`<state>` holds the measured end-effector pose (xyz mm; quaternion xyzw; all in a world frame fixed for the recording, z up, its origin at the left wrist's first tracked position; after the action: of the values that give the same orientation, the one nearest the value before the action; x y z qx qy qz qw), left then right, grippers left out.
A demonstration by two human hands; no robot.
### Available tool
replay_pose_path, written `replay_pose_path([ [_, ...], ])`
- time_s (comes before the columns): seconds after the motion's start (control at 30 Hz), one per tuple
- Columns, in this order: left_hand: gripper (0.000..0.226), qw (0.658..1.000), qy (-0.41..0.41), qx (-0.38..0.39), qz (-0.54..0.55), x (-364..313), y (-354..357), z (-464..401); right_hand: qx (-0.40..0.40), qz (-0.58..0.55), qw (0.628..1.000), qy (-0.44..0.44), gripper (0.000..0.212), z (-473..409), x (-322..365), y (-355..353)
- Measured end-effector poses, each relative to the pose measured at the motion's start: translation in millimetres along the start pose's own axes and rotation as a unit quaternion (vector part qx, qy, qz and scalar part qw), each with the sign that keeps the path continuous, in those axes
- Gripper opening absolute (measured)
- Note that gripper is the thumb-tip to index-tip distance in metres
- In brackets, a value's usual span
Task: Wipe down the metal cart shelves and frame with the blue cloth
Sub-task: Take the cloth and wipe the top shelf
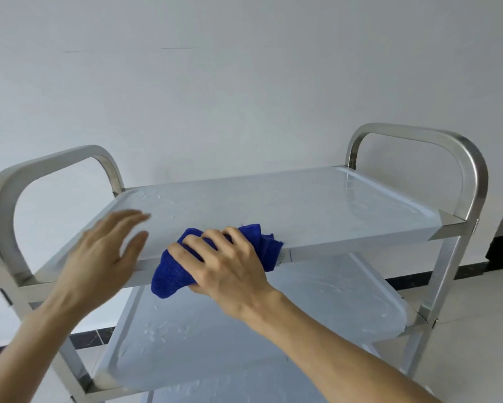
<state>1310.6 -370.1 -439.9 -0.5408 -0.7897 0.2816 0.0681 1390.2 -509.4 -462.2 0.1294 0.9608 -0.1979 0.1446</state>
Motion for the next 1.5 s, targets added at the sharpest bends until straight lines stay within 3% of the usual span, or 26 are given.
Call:
replay_pose_path([
  [0.1, 0.054, 0.996, 0.003, 0.075, -0.044, 10, 20, 6, -0.020, -0.021, 1.000, 0.002, 0.034, 10, -27, -12],
  [0.27, 0.058, 0.993, -0.036, 0.094, -0.061, 26, 26, 2, -0.041, -0.013, 0.999, -0.001, 0.032, 53, -111, -46],
  [0.47, 0.064, 0.988, -0.042, 0.130, -0.071, 19, 47, -4, 0.000, -0.008, 0.998, 0.064, 0.050, 87, -184, -57],
  [0.7, 0.065, 0.988, -0.024, 0.127, -0.081, 18, 66, -12, 0.028, 0.031, 0.995, 0.090, 0.078, 46, -131, -17],
  [0.83, 0.068, 0.987, -0.018, 0.132, -0.086, 23, 69, -13, 0.024, -0.010, 0.991, 0.129, 0.060, 10, -71, 20],
  [0.93, 0.067, 0.987, -0.027, 0.129, -0.091, 29, 66, -13, -0.030, -0.005, 0.994, 0.109, 0.055, 4, -58, 20],
  [1.07, 0.059, 0.991, -0.043, 0.104, -0.072, 31, 59, -15, -0.099, 0.007, 0.993, 0.064, 0.043, 36, -108, -18],
  [1.3, 0.046, 0.991, -0.020, 0.098, -0.092, 22, 61, -13, -0.108, 0.107, 0.978, 0.145, 0.045, 107, -248, -84],
  [1.4, 0.048, 0.990, -0.011, 0.099, -0.097, 18, 63, -14, -0.126, 0.129, 0.965, 0.188, 0.046, 102, -243, -80],
  [1.5, 0.049, 0.991, -0.004, 0.091, -0.098, 17, 62, -15, -0.121, 0.091, 0.975, 0.161, 0.044, 76, -191, -52],
])
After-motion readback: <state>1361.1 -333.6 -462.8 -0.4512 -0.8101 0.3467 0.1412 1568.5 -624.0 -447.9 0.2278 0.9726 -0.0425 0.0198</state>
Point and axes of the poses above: each hand's wrist, its own z-axis away from the middle knuckle, its own y-axis out of the palm, x = y × z, the point moved 10 cm from there along -z, towards the middle knuckle, and after that the axes turned 15 degrees about -x, right-handed, at the moved point
